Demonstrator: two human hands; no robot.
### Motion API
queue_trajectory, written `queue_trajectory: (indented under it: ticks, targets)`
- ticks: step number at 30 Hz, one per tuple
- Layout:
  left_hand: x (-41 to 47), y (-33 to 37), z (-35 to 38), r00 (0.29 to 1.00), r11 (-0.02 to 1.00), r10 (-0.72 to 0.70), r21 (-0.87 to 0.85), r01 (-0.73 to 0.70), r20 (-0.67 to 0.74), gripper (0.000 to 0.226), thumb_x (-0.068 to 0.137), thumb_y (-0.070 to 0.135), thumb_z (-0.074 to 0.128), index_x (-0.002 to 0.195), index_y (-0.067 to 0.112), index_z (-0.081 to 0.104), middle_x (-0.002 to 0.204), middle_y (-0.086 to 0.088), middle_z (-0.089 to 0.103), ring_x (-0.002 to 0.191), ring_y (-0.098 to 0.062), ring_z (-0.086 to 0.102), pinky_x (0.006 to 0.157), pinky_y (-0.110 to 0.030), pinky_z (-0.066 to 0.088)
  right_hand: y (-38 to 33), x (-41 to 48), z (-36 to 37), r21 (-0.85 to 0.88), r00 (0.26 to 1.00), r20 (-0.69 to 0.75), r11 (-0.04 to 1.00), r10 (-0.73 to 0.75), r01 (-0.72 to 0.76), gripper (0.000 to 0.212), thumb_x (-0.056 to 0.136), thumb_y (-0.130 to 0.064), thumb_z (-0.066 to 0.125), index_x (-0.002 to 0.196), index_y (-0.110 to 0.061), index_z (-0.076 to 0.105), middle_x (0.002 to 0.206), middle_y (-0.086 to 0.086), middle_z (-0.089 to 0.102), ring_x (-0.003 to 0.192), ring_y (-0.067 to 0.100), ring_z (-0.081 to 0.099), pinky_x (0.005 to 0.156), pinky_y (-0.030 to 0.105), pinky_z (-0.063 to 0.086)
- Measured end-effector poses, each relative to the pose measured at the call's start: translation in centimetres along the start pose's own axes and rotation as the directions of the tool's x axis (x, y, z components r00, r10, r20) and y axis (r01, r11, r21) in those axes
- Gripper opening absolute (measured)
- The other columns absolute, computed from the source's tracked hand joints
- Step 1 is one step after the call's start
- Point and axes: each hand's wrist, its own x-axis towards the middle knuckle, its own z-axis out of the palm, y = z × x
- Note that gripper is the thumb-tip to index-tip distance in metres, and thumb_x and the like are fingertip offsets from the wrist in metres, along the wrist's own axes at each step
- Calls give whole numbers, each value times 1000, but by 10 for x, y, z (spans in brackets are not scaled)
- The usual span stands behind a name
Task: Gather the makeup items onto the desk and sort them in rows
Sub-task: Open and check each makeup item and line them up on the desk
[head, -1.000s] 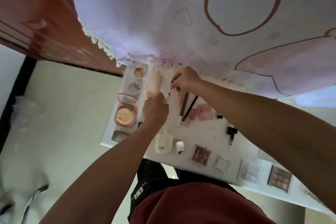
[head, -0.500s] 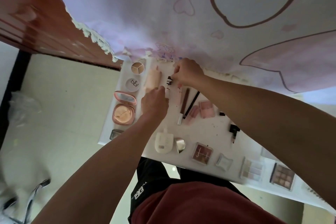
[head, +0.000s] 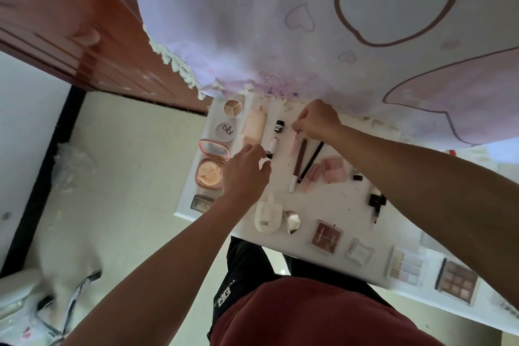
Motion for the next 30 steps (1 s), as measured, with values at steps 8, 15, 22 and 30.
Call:
queue_trajectory:
  ticks: [8, 15, 22, 30]
  targets:
    - [-6, 13, -38, 994, 952, 97, -288, -105, -41, 27, 89, 33, 66, 108, 15, 64, 94, 4, 68, 68, -14, 63, 70, -33, 51, -9, -94, -47, 616, 996, 89, 786, -14, -43, 21, 83, -21, 77, 87, -1, 73, 73, 4, 70, 53, 8, 51, 48, 21, 40]
    - [-15, 27, -78, 962, 873, 240, -462, -155, 129, 10, 94, 28, 61, 98, 21, 66, 74, 5, 68, 58, -6, 63, 55, -23, 49, -16, -177, -53, 824, 997, 76, 563, 12, -69, 21, 91, -21, 68, 90, 0, 68, 71, 6, 69, 52, 9, 52, 48, 21, 39]
    - [-28, 25, -117, 954, 688, 242, -725, -40, 176, 11, 91, 7, 63, 100, 9, 69, 70, -6, 67, 56, -13, 59, 54, -27, 49, -37, -226, -41, 873, 998, -53, 486, 17, 38, 25, 94, -24, 64, 77, -6, 68, 59, 3, 56, 49, 14, 45, 45, 22, 37]
    - [-33, 28, -137, 925, 681, 337, -723, -112, 175, 11, 93, 7, 59, 92, 13, 68, 58, 0, 61, 49, -9, 52, 47, -22, 45, -43, -252, -30, 799, 948, -319, 536, -6, 272, 7, 93, -8, 64, 93, -3, 68, 71, 9, 69, 57, 16, 54, 51, 24, 45]
